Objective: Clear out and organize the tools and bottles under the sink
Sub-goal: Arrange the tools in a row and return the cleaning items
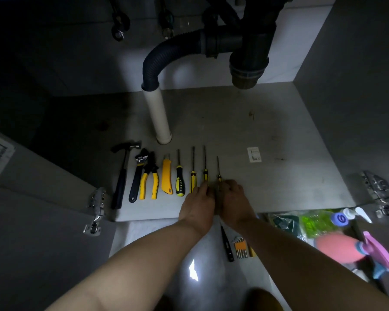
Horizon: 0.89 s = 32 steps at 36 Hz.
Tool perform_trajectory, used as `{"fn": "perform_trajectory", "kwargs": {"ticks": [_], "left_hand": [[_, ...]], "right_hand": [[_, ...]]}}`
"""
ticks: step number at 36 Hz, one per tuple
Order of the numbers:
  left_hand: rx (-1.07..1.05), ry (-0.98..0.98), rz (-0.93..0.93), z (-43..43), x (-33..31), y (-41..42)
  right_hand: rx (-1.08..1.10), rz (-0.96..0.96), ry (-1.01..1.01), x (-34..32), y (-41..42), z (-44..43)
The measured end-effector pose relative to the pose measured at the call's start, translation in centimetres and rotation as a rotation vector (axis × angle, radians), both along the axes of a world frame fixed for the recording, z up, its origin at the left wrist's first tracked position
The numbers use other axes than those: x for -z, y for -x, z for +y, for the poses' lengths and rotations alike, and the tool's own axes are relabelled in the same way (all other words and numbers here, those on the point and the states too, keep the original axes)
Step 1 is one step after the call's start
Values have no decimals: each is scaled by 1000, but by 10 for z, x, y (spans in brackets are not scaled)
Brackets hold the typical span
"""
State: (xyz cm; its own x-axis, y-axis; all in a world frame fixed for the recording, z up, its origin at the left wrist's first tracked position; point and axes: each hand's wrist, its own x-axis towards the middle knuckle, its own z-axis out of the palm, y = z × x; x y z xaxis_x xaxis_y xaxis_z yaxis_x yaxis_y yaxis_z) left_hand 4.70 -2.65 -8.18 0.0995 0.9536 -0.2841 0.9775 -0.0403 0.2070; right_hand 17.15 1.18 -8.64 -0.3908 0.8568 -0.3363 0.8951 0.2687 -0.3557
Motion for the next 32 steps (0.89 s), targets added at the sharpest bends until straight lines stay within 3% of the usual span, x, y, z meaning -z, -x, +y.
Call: {"fn": "perform_trajectory", "kwargs": {"ticks": [8,12,15,19,21,27,32], "left_hand": [[52,-94,56,-16,-6,0],[188,-110,11,-31,-2,0],[311,65,-9,-45,3,-2],[360,522,-36,-63,18,-6],[360,654,-43,-69,29,-9],[196,613,-185,-74,62,-29],[209,548,-241,-81,90,-43]], "right_hand": [[172,119,15,-18,-18,-22],[148,65,66,-15,-31,-40],[64,-65,178,-6,-46,-56],[-32,-203,379,6,-69,-76],[-22,-252,445,13,-77,-82],[8,-243,458,42,-95,-95],[125,-174,401,62,-92,-106]]}}
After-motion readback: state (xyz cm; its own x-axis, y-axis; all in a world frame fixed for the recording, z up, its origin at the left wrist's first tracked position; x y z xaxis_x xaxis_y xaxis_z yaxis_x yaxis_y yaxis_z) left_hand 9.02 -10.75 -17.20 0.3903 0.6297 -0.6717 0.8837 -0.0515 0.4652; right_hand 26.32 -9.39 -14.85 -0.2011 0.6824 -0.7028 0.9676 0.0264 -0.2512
